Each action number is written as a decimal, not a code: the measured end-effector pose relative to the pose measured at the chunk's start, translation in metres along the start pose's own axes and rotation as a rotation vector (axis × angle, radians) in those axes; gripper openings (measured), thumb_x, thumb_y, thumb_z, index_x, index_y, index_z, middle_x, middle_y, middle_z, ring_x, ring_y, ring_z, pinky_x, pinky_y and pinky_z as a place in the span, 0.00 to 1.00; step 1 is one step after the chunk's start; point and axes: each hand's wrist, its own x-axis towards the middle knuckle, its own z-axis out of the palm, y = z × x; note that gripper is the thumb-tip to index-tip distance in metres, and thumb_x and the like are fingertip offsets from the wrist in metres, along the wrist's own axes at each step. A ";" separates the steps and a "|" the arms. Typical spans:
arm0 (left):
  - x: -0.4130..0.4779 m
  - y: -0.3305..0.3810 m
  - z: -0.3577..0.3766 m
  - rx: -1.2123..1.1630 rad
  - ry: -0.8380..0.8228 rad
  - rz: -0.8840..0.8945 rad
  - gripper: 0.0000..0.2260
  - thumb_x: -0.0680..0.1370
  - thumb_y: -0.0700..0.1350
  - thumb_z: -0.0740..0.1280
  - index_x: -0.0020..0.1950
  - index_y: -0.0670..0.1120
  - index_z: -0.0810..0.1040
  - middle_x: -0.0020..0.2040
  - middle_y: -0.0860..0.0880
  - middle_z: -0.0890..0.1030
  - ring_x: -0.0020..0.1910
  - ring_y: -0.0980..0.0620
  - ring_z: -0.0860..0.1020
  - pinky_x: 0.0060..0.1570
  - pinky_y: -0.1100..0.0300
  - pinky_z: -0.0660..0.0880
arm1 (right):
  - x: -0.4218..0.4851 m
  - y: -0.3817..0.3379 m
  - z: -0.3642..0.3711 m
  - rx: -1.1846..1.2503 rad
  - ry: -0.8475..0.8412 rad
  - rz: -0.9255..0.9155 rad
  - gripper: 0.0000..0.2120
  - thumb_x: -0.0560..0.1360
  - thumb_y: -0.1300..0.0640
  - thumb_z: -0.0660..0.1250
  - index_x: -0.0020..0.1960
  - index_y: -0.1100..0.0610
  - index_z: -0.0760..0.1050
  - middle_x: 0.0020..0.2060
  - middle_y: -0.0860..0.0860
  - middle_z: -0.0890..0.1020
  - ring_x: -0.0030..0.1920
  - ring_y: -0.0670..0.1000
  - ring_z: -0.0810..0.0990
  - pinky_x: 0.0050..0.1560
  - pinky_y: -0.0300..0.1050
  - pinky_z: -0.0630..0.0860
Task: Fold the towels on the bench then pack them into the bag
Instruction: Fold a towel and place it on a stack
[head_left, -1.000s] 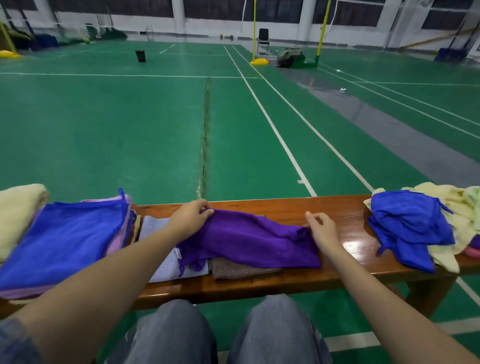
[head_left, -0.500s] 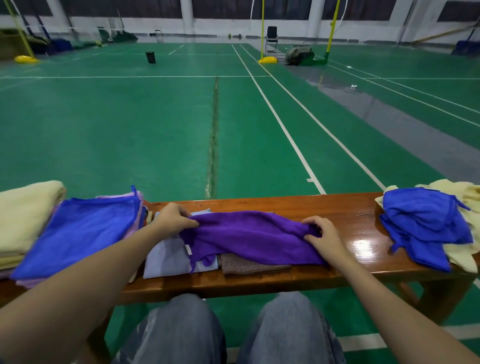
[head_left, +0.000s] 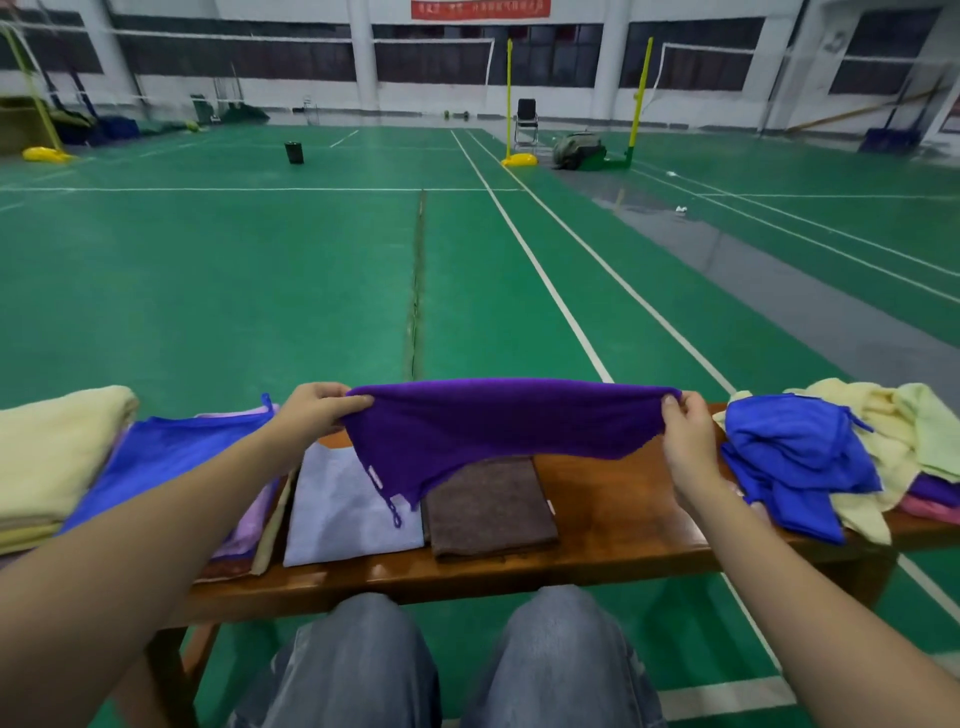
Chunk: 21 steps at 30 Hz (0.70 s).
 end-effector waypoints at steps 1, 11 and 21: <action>-0.002 0.002 -0.001 -0.021 -0.014 0.007 0.07 0.76 0.39 0.67 0.39 0.41 0.74 0.37 0.43 0.76 0.37 0.49 0.75 0.44 0.58 0.74 | -0.001 -0.004 0.000 -0.002 0.007 -0.008 0.07 0.82 0.59 0.52 0.53 0.60 0.67 0.38 0.49 0.72 0.37 0.45 0.71 0.35 0.36 0.67; -0.013 -0.015 -0.001 -0.205 -0.130 -0.131 0.05 0.80 0.41 0.61 0.46 0.42 0.74 0.34 0.46 0.77 0.24 0.56 0.76 0.23 0.64 0.74 | -0.004 0.020 0.010 -0.205 0.064 -0.039 0.08 0.82 0.58 0.53 0.50 0.59 0.68 0.34 0.49 0.70 0.34 0.49 0.68 0.31 0.38 0.64; 0.019 -0.056 0.024 0.273 0.009 -0.098 0.10 0.78 0.40 0.65 0.37 0.45 0.69 0.27 0.48 0.68 0.18 0.58 0.67 0.17 0.68 0.64 | 0.014 0.080 0.026 -0.486 -0.018 0.040 0.09 0.82 0.56 0.54 0.54 0.59 0.71 0.42 0.52 0.76 0.39 0.50 0.72 0.34 0.44 0.66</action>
